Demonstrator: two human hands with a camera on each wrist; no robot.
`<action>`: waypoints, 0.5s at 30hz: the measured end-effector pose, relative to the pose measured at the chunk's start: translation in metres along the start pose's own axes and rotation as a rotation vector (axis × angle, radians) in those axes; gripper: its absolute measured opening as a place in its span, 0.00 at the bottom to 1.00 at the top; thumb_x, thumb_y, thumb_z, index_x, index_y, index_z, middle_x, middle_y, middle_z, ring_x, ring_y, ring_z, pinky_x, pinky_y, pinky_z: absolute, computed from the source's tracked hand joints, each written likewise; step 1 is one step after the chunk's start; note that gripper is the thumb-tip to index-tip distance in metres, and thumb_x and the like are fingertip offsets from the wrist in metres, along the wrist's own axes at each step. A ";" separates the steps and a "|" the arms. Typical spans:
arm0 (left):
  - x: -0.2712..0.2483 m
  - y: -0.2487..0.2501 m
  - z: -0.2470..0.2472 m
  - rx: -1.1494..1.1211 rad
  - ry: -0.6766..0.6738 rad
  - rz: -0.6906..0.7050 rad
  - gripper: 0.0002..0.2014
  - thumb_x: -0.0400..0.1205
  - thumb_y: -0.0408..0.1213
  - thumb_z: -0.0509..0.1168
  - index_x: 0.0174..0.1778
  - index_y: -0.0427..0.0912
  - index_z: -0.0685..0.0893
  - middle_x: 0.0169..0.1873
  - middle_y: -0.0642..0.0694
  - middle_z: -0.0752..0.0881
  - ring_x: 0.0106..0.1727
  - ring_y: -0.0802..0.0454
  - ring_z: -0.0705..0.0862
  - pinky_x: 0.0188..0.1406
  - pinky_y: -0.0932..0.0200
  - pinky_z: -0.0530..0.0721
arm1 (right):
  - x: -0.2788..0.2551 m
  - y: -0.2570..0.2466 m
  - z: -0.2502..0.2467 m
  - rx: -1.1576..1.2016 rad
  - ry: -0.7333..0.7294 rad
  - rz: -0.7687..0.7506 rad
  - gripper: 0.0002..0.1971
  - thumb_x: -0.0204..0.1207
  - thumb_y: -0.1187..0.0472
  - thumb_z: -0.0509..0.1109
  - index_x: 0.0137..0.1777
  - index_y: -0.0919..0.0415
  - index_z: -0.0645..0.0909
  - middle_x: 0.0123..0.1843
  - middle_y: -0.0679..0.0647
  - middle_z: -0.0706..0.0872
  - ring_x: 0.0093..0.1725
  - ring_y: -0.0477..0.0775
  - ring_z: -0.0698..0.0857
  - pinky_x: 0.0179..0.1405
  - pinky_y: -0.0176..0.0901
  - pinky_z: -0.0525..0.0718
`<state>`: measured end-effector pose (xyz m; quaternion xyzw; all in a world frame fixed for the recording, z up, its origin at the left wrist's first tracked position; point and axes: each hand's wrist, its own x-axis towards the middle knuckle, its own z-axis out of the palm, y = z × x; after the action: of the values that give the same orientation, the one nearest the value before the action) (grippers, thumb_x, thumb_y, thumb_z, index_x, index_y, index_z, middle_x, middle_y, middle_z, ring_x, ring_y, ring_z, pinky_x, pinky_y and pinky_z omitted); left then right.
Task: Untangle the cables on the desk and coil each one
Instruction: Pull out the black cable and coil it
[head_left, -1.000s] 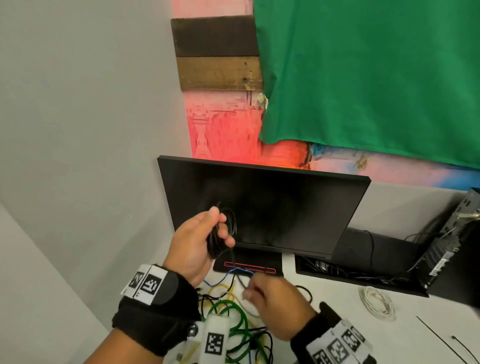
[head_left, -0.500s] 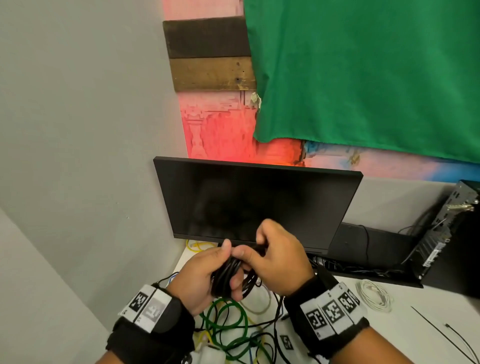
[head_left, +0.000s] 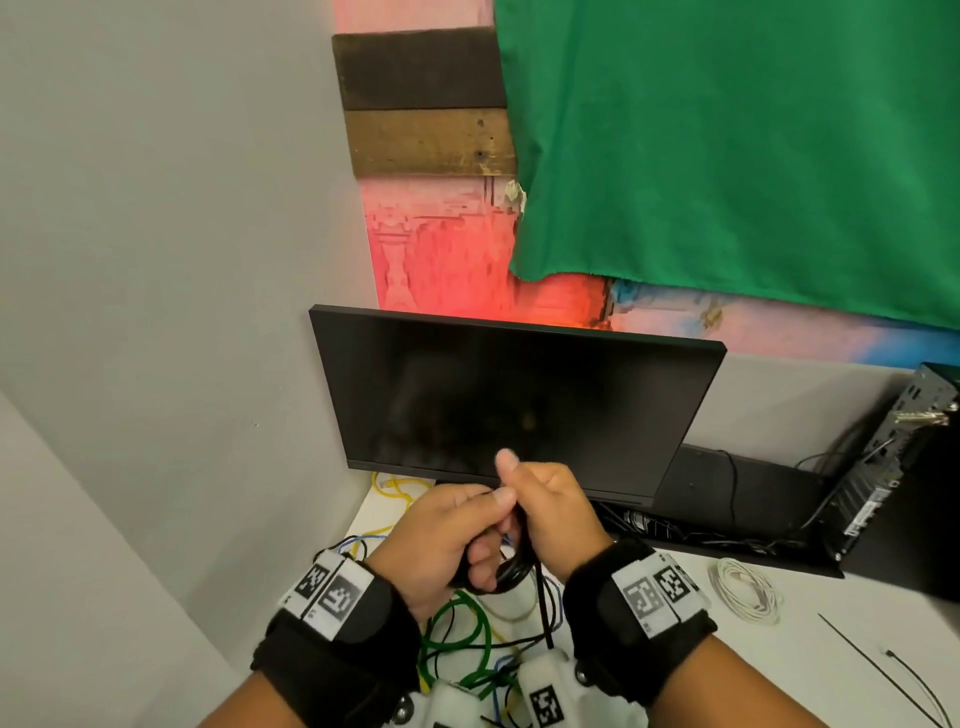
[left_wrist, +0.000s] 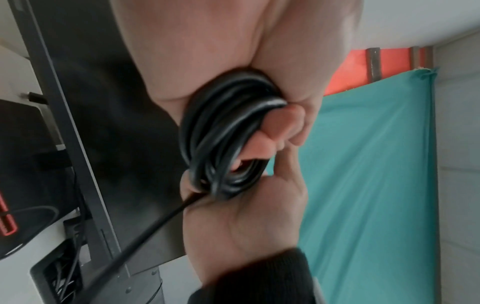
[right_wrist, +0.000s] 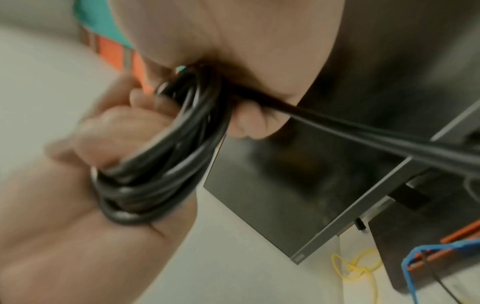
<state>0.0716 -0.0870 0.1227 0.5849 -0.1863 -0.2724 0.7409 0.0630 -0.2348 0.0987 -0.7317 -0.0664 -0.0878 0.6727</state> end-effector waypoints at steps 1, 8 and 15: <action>0.002 0.003 -0.002 -0.051 0.046 0.015 0.15 0.78 0.45 0.68 0.34 0.37 0.78 0.16 0.48 0.68 0.15 0.54 0.68 0.19 0.61 0.73 | 0.000 0.002 -0.003 0.056 -0.025 0.018 0.23 0.77 0.36 0.64 0.32 0.53 0.82 0.28 0.53 0.83 0.29 0.53 0.81 0.32 0.43 0.80; 0.016 0.041 -0.060 -0.540 0.311 0.192 0.16 0.78 0.52 0.65 0.32 0.44 0.78 0.16 0.55 0.66 0.16 0.59 0.66 0.17 0.64 0.73 | -0.035 0.034 -0.010 -0.559 -0.105 0.163 0.05 0.81 0.47 0.68 0.46 0.39 0.75 0.36 0.48 0.86 0.34 0.43 0.84 0.38 0.46 0.89; 0.026 0.017 -0.050 -0.168 0.436 0.244 0.18 0.77 0.53 0.67 0.37 0.39 0.82 0.24 0.46 0.80 0.24 0.51 0.81 0.28 0.57 0.83 | -0.044 -0.002 0.021 -1.074 -0.432 -0.054 0.14 0.87 0.42 0.53 0.54 0.49 0.74 0.49 0.50 0.84 0.48 0.56 0.82 0.43 0.48 0.73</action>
<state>0.1246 -0.0619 0.1257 0.5396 -0.0680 -0.0629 0.8368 0.0204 -0.2129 0.0889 -0.9698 -0.1671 0.0250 0.1760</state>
